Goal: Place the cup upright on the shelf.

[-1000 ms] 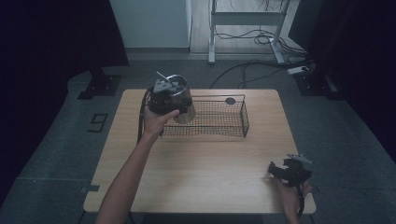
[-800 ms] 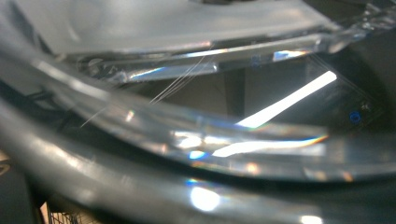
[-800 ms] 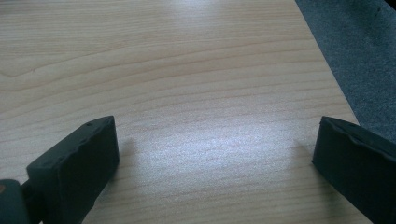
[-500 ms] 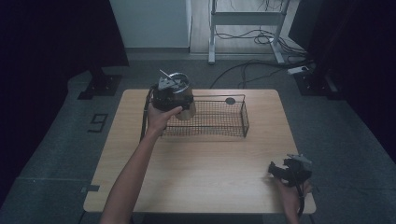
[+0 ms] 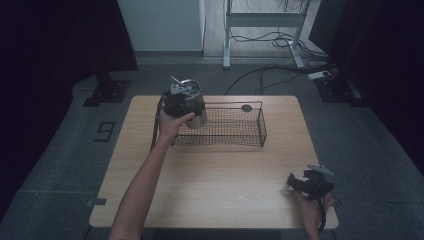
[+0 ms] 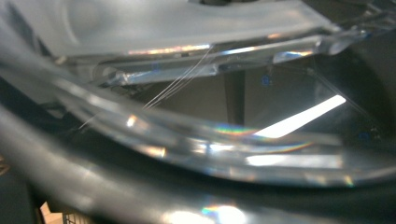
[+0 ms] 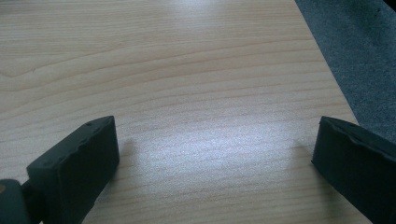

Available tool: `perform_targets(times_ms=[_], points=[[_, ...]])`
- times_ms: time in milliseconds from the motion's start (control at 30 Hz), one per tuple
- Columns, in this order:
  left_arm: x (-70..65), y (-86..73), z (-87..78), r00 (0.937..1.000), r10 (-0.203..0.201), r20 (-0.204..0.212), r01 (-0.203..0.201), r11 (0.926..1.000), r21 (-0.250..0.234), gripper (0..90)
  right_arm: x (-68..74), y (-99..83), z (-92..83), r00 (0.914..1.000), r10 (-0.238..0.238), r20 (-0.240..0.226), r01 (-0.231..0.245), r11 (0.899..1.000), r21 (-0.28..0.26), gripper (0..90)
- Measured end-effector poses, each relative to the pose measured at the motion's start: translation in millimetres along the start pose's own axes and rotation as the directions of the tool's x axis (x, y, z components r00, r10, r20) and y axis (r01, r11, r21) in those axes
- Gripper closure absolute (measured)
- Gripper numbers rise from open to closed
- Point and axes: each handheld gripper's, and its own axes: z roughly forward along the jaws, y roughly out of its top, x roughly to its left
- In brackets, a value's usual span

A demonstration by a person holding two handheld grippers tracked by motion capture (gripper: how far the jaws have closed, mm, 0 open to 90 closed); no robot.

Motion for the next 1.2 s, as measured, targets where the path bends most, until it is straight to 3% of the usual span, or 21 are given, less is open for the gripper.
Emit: perform_targets(times_ms=[500, 1200], points=[[9.4, -19.2, 25.7, 0.9995, -0.02, -0.025, 0.021, 0.9982, 0.055, 4.2, 0.2, -0.2, -0.1, 1.0, 0.002, 0.0, -0.002, 1.0, -0.003, 0.7], [2.9, -48.1, 58.3, 0.9991, -0.027, -0.034, 0.031, 0.9915, 0.126, 4.1, 0.4, -0.5, -0.5, 1.0, 0.001, 0.001, -0.001, 1.0, -0.005, 1.4]])
